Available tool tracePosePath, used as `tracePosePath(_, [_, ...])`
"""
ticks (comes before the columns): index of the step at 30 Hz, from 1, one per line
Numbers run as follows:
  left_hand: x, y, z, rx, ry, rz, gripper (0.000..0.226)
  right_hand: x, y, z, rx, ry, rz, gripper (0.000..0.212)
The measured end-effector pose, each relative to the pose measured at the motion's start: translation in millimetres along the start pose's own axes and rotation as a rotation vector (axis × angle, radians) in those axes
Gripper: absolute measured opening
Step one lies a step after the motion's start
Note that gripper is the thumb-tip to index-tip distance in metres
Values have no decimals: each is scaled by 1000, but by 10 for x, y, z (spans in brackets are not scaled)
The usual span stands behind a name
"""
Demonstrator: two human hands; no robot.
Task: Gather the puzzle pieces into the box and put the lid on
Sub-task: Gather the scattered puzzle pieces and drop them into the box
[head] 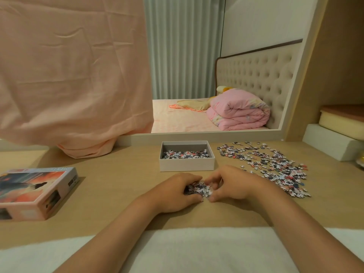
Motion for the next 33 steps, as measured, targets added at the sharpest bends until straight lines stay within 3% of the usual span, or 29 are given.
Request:
tracePosePath(4, [-226,44,69,-51,85,-46,63,92,-80,57,-36,-65,-112,34])
tracePosePath(10, [-528,208,421,-183,-138,89,79,17,-49,92,-38,-160,-83,34])
tracePosePath(13, [-591,271,522,-221,-210,147,69,-78,27,-9,-6,-33,-45,25])
tracePosePath(17, [-542,220,498,-156,-176,67,46,3,2,28,-8,-67,-98,12])
tracePosePath(21, [-423,147,444,-109,-122,-54,48,73,-86,107,-59,-96,-211,12])
tracePosePath(24, [-373,128,469,-130,-115,-79,59,33,-77,144,-76,-109,-253,30])
tracePosePath(28, [-248,118,412,-132,-245,112,84,177,-72,205,-51,204,-9,96])
tracePosePath(33, [-254,74,346,-82,-202,104,74,228,-137,286,-58,286,-2,90])
Point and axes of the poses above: each hand's wrist, its own y-axis away from the middle knuckle, its own x-axis out of the palm, z = x × y, the point moved 4 cm from there along -y, towards the middle knuckle, and after that the axes turned 7 degrees about -z, right-handed, at the moved point
